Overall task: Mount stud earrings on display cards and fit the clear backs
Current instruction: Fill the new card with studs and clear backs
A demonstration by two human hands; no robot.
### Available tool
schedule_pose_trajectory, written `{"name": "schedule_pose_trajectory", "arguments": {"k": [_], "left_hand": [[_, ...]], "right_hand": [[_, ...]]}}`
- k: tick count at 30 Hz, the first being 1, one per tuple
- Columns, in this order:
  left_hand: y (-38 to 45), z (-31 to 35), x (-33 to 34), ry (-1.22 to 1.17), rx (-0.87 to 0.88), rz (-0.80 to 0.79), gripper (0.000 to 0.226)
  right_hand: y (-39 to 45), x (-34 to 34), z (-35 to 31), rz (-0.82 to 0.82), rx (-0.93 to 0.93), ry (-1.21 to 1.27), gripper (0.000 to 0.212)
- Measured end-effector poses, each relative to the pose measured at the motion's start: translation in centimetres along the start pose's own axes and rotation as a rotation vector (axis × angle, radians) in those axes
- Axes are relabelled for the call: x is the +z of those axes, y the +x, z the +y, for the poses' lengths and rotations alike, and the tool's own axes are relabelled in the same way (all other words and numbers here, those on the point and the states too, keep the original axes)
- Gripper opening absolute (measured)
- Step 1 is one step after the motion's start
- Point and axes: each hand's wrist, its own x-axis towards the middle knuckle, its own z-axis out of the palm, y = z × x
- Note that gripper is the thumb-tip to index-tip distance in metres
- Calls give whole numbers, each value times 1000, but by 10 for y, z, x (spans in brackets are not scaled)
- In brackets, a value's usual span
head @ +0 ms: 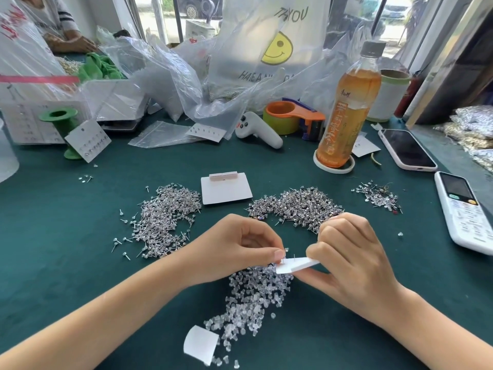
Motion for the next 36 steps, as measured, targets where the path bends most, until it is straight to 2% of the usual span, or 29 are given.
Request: {"name": "schedule_pose_trajectory", "arguments": {"k": [24, 27, 36], "left_hand": [[-3, 7, 6, 175, 84, 2, 4], [-3, 7, 6, 173, 80, 6, 4], [-2, 6, 5, 91, 46, -21, 6]], "right_hand": [[-1, -6, -2, 2, -61, -109, 30], [-1, -7, -2, 0, -56, -116, 35], [-2, -8, -4, 33, -61, -112, 28]]}}
